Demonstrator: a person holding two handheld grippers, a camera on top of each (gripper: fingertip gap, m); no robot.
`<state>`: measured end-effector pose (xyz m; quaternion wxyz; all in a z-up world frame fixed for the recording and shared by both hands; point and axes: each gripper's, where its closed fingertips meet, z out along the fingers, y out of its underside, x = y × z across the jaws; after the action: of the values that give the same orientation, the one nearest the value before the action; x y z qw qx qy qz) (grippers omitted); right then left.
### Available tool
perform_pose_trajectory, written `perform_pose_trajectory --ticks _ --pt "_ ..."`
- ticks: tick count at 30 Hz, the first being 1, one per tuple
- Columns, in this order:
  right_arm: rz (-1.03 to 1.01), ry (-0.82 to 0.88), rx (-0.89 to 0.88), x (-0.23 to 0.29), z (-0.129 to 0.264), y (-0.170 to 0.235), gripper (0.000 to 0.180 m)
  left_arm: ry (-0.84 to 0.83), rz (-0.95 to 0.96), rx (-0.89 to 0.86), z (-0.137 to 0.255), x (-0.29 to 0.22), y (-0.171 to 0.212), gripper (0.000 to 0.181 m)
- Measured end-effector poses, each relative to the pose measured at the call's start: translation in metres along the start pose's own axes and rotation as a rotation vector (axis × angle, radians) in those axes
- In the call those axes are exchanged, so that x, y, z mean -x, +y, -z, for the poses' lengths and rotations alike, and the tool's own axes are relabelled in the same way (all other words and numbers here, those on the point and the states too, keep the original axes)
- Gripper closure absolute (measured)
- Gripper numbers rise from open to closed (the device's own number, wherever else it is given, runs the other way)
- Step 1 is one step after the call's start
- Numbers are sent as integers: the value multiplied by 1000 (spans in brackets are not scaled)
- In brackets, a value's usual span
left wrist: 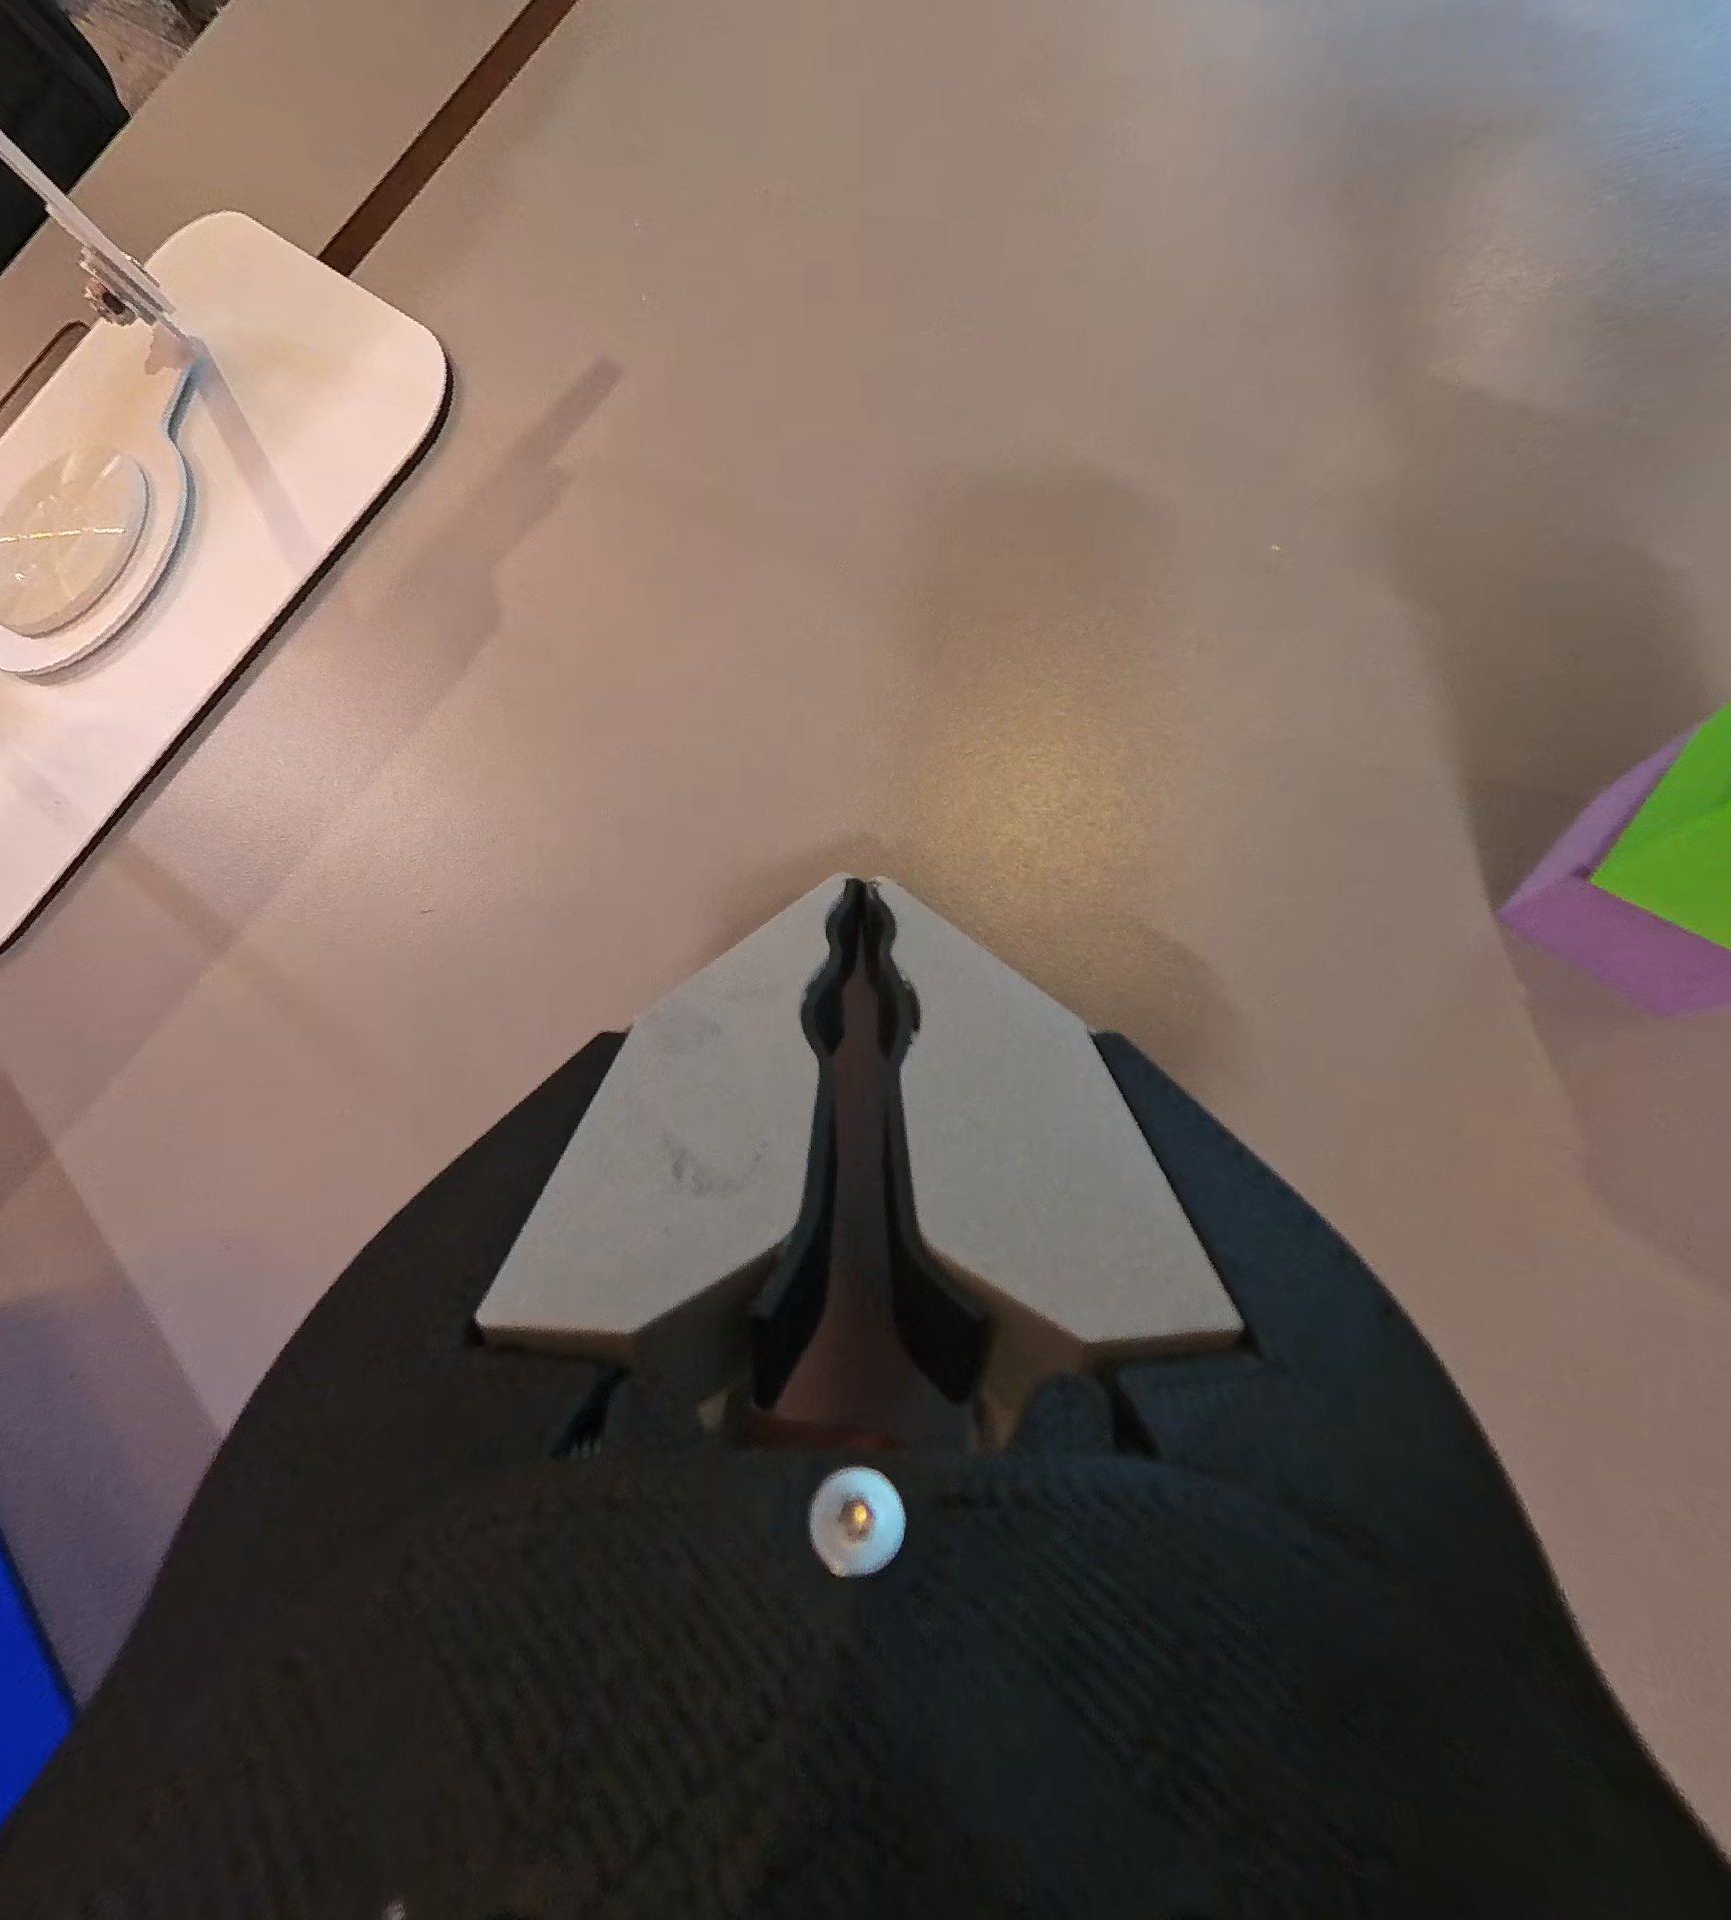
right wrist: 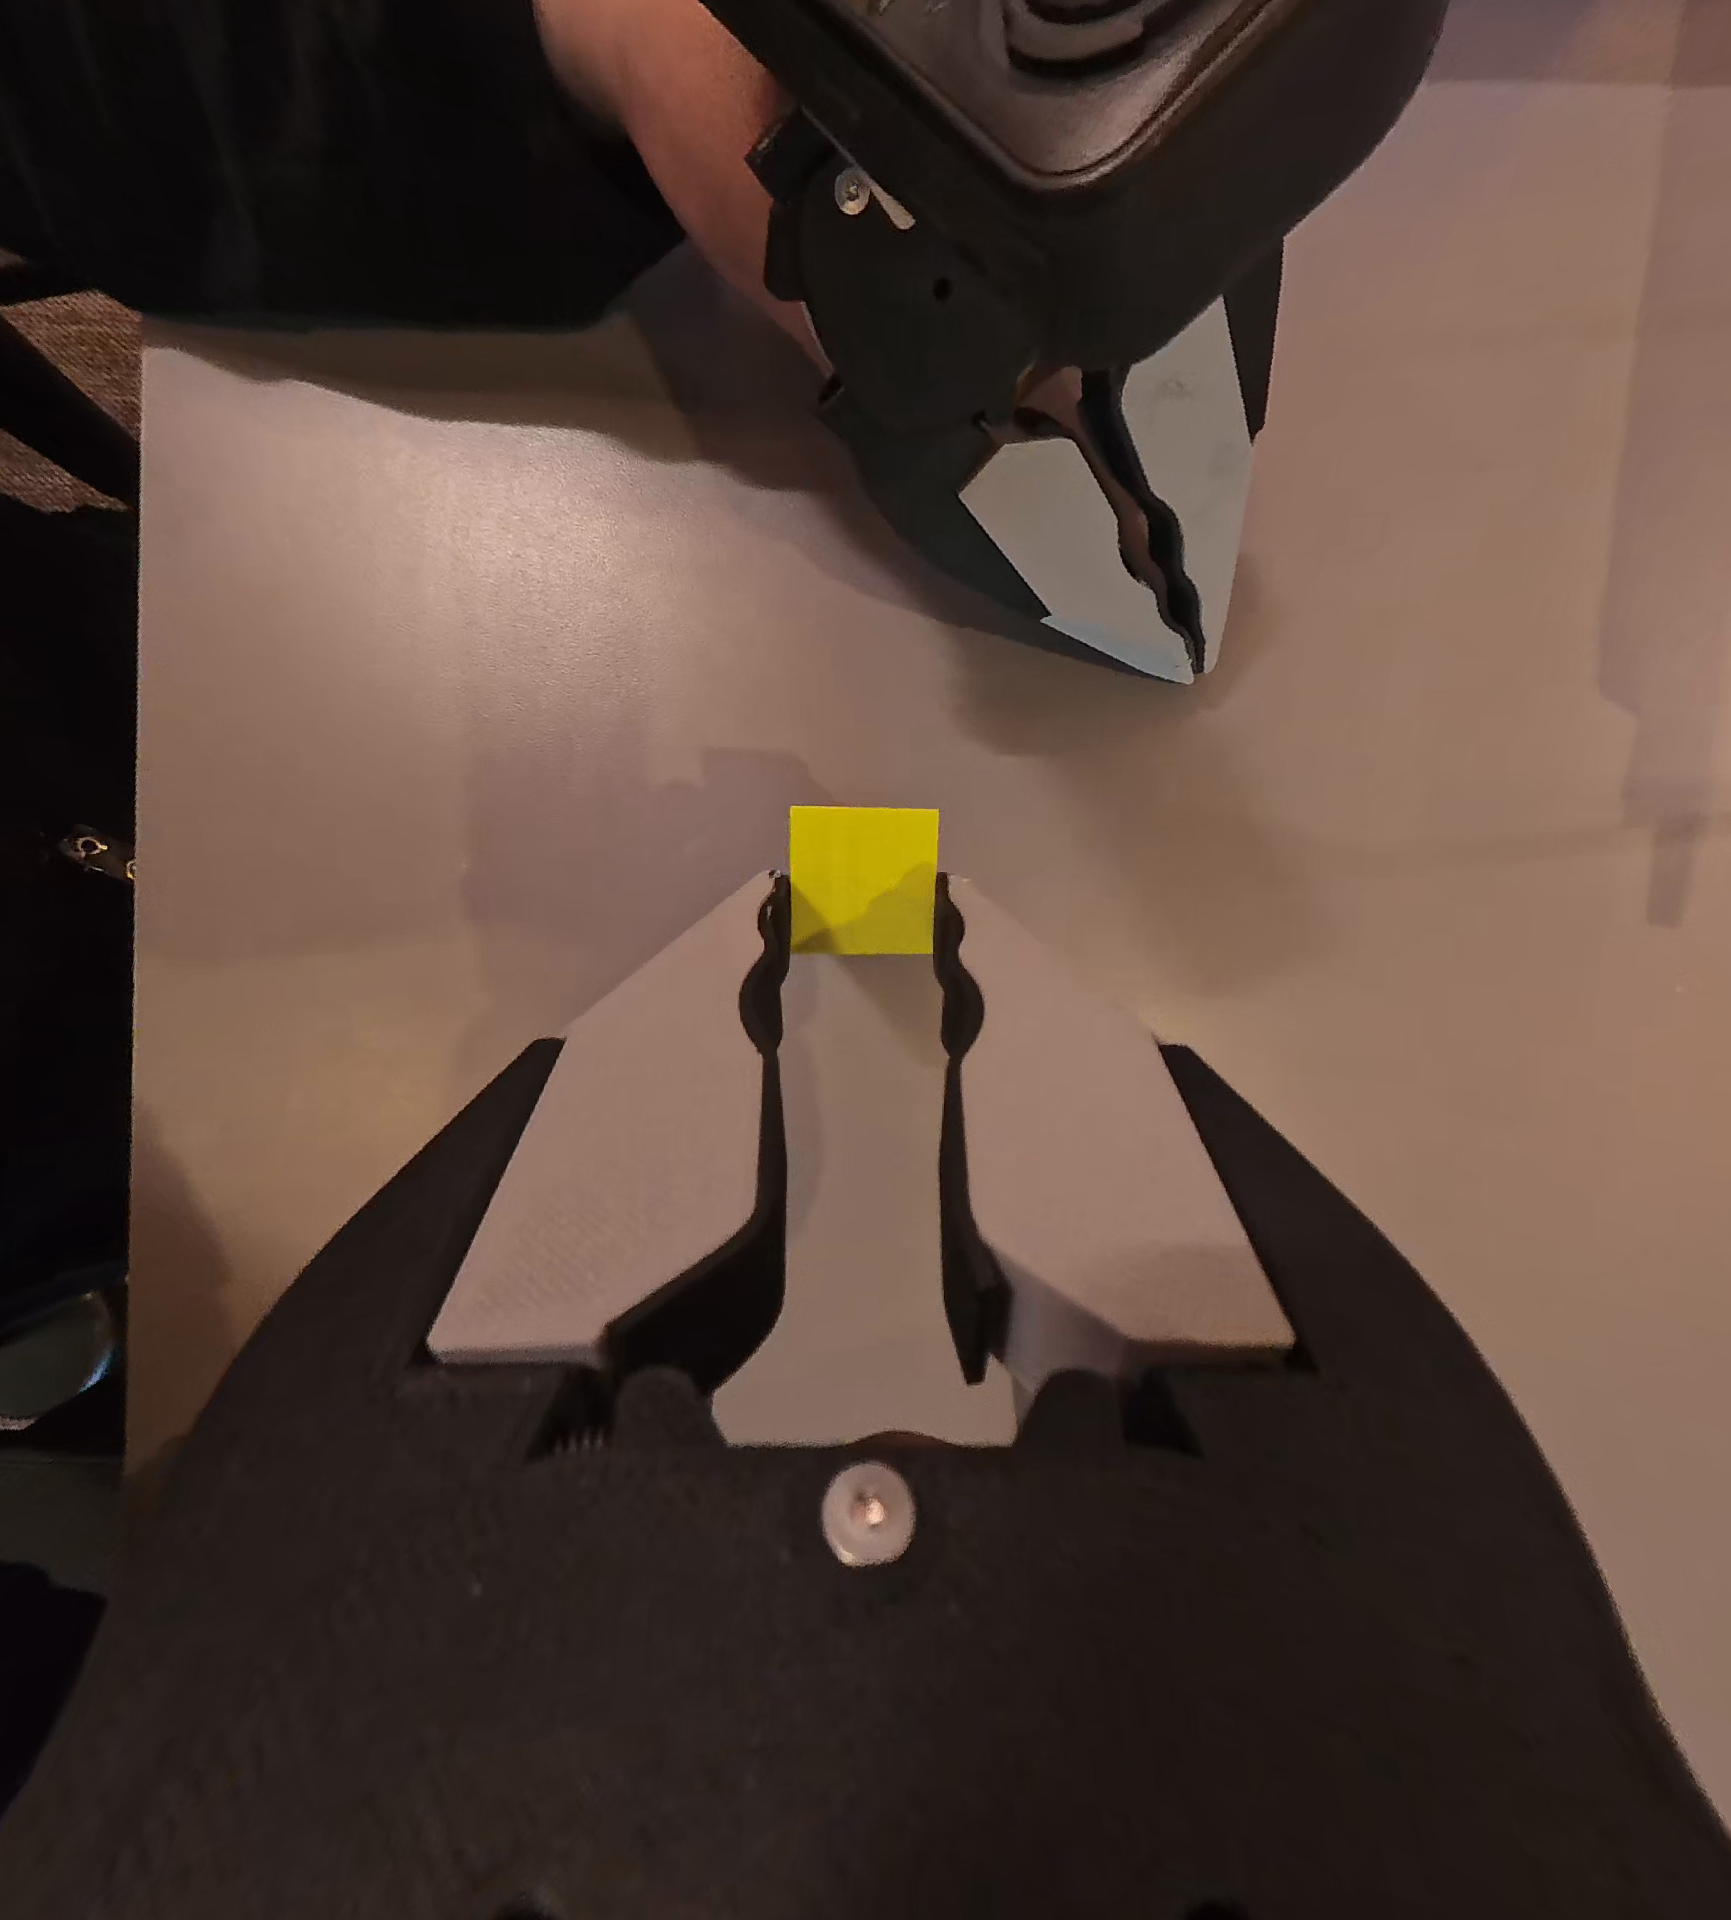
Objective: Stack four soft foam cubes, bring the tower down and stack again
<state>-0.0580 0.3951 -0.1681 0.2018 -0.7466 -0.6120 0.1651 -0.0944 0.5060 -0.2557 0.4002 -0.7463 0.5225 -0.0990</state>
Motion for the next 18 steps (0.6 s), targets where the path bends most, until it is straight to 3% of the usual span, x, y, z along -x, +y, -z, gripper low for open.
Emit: perform_pose_trajectory --ticks 18 --pt "14 23 27 0 -3 2 155 -2 -2 0 0 0 0 181"
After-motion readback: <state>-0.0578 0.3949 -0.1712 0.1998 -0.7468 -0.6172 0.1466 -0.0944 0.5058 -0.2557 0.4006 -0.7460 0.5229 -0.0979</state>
